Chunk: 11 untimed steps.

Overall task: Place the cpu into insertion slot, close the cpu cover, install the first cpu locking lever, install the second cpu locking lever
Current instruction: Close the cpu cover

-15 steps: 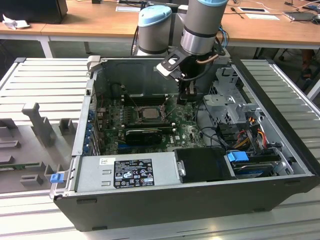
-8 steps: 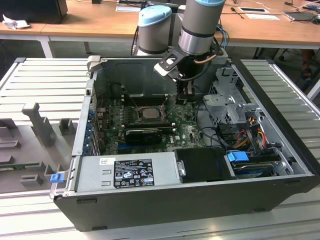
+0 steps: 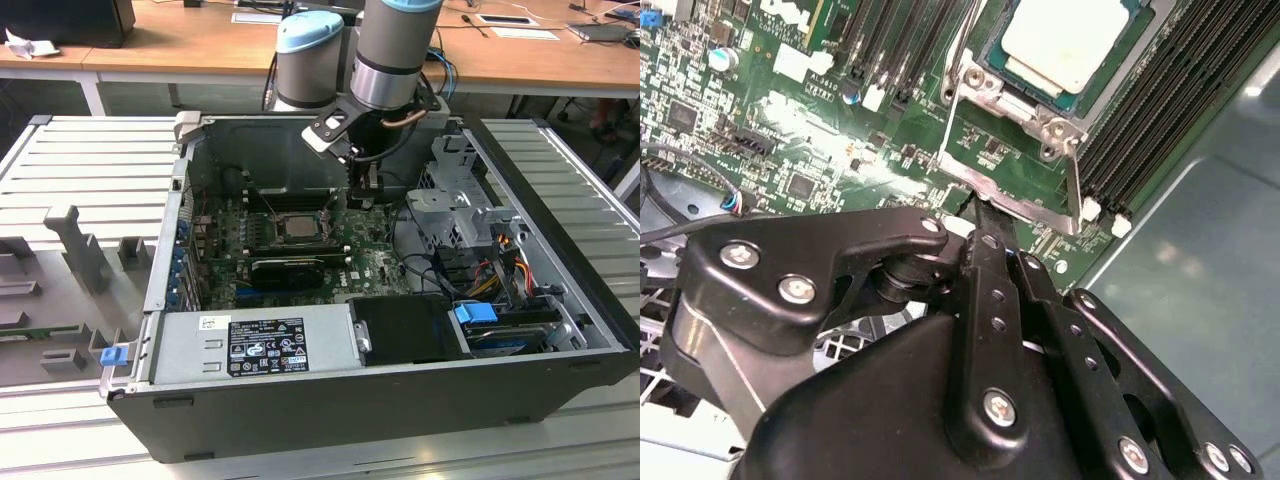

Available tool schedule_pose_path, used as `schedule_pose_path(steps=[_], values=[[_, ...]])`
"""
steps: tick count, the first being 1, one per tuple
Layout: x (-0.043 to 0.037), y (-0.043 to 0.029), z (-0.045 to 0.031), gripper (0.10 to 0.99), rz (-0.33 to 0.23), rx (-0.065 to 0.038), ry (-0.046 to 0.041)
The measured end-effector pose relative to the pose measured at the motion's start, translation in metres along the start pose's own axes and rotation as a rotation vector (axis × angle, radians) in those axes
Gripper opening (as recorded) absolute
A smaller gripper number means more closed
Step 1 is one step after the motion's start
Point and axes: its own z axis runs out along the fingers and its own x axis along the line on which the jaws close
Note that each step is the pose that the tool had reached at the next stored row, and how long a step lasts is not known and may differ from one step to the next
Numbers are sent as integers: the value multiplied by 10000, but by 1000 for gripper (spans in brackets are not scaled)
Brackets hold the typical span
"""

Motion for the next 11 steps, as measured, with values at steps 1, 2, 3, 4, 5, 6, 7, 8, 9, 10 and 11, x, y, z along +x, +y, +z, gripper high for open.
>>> schedule_pose_path(steps=[1,2,3,4,5,6,7,8,9,10,11], values=[[0,-12,1,106,0,0,0],[0,-27,1,106,1,0,1],[0,-39,2,106,0,0,0],[0,-56,2,106,-1,0,-1],[0,-74,3,106,-2,0,0],[0,-106,5,106,-1,0,1],[0,-146,6,106,0,-1,0],[-1,-177,7,106,-1,-1,0],[-1,-222,9,106,0,-1,0],[-1,-242,10,106,0,-3,0],[-1,-278,12,106,-2,-9,1]])
